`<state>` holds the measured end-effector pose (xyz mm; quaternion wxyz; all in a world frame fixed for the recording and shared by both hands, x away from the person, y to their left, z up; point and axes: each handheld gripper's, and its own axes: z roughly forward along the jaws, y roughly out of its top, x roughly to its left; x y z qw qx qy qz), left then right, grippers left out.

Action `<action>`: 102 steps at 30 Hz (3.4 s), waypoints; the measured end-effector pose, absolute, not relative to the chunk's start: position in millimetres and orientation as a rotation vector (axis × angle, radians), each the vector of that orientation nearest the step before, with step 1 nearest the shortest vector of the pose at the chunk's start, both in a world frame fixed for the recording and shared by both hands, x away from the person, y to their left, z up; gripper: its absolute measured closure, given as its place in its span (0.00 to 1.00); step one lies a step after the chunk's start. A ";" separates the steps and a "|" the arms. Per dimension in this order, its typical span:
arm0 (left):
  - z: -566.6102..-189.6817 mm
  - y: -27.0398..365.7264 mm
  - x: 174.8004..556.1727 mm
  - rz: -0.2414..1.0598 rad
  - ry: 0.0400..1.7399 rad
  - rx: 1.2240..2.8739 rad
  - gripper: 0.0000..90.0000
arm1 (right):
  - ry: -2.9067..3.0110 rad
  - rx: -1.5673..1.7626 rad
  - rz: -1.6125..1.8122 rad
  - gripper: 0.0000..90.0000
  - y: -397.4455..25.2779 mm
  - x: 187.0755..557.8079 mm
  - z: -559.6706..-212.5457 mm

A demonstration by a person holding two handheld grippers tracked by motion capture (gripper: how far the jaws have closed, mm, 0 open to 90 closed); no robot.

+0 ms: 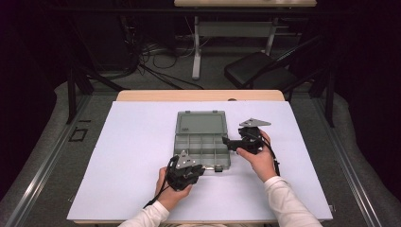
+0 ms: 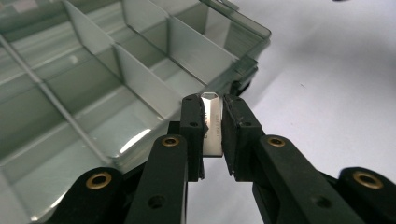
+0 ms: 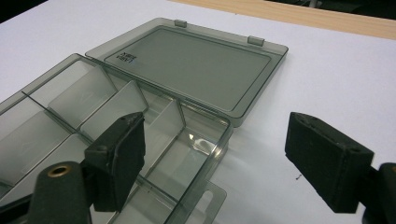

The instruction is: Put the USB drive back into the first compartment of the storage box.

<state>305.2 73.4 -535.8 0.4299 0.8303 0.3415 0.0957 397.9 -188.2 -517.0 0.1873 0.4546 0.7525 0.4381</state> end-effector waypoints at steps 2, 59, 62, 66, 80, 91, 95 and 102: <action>-534.9 74.8 305.8 0.233 0.852 2.067 0.88 | 2.119 1.280 1.232 0.22 -188.2 397.9 -517.1; -518.7 112.0 399.0 0.332 1.119 2.003 0.88 | 2.120 1.294 1.219 0.22 -190.3 398.4 -518.5; -522.4 117.1 400.6 0.341 1.143 2.011 0.88 | 2.120 1.294 1.222 0.22 -189.9 398.3 -518.4; -523.4 121.2 401.5 0.344 1.159 2.002 0.88 | 2.122 1.291 1.219 0.22 -189.8 398.5 -518.8; -522.1 122.1 400.9 0.342 1.145 1.962 0.67 | 2.125 1.288 1.216 0.22 -189.1 398.5 -519.3; -517.8 129.0 401.1 0.424 1.081 1.952 0.40 | 2.117 1.293 1.221 0.22 -191.1 399.1 -518.7; -517.7 131.4 401.0 0.411 1.042 1.984 0.39 | 2.114 1.296 1.223 0.22 -191.6 399.1 -518.3; -515.8 139.1 396.7 0.312 1.050 1.996 0.38 | 2.109 1.299 1.224 0.22 -193.5 399.8 -518.1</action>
